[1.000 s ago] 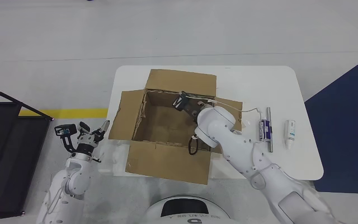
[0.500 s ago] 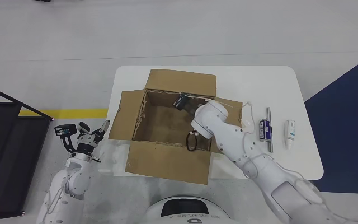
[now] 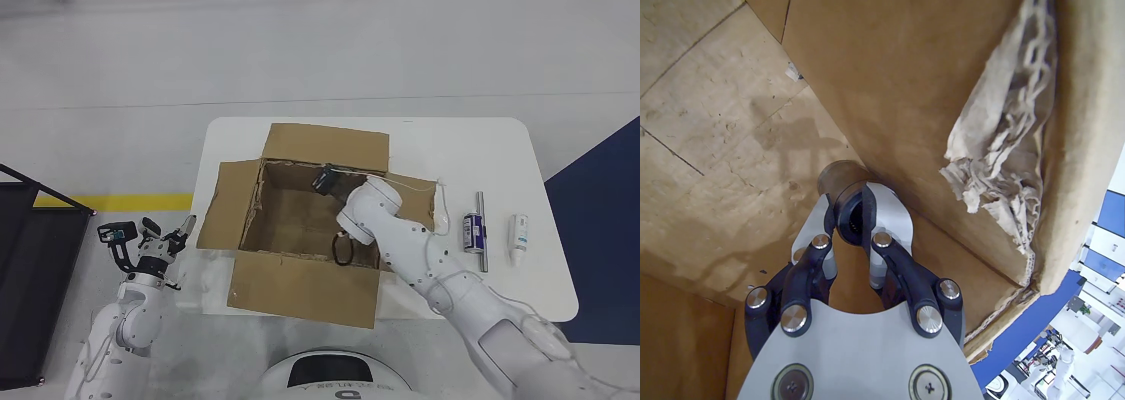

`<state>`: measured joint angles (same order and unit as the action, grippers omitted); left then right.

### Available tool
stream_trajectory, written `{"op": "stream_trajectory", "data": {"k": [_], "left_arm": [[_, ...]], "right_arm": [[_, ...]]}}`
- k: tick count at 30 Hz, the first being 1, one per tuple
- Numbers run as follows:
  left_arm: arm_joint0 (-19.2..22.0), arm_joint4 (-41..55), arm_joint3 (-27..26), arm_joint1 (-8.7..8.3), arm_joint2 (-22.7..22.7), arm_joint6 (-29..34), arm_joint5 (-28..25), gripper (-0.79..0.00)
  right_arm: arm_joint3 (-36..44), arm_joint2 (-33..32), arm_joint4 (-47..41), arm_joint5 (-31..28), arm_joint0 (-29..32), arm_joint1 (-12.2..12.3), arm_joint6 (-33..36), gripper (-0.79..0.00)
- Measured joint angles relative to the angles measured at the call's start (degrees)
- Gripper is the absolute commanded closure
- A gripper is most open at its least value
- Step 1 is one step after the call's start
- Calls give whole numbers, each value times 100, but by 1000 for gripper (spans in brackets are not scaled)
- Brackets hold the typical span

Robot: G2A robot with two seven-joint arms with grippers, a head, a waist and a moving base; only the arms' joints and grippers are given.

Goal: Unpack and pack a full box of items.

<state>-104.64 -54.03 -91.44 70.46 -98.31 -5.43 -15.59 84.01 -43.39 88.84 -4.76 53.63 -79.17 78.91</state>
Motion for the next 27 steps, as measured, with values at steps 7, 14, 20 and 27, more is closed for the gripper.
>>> {"op": "stream_trajectory", "data": {"k": [7,14,20,27], "left_arm": [[0,0,0,0,0,0,0,-785],[0,0,0,0,0,0,0,-785],[0,0,0,0,0,0,0,-785],[0,0,0,0,0,0,0,-785]], "right_arm": [[256,-81,-124,-166,81,-32,7,0],[1005,-228,-324,-474,344,-6,-43,0],[1314,-358,-220,-498,489,15,-26,0],[1146,-455,454,-285,489,20,160,-145]]}}
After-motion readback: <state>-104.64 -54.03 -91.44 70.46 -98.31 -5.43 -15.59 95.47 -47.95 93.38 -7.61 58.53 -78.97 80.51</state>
